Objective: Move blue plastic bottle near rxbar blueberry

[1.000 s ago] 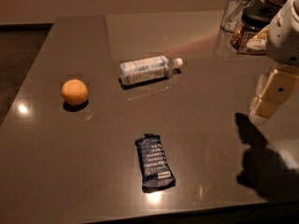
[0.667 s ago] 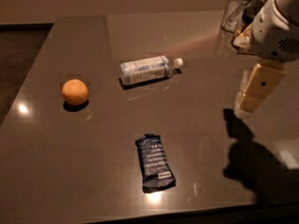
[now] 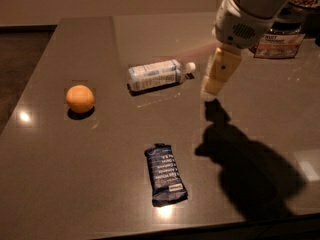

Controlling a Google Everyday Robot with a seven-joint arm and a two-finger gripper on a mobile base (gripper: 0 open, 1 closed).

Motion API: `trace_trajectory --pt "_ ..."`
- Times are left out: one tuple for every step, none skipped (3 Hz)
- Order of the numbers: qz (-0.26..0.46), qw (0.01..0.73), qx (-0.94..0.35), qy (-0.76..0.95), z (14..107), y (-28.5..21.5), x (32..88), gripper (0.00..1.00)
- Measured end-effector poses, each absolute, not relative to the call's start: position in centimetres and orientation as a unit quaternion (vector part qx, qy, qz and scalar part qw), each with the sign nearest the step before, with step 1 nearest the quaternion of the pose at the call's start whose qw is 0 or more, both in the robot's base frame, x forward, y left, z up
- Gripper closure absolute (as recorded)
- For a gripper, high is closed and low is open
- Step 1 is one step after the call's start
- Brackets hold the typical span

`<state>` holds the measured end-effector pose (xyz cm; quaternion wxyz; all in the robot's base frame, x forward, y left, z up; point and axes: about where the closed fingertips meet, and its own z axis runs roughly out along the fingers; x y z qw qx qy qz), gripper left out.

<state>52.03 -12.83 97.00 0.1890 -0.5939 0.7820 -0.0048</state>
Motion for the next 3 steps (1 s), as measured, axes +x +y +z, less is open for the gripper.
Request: trace_trajectory --pt "-0.009 0.190 -0.604 0.774 96.0 -10.2 55.2 0.00" --pt "-0.008 0.189 -0.616 0.764 94.4 -8.1 57.8 0.00" --pt "-0.003 0.181 -0.630 0.755 92.8 -7.2 60.4 0.00"
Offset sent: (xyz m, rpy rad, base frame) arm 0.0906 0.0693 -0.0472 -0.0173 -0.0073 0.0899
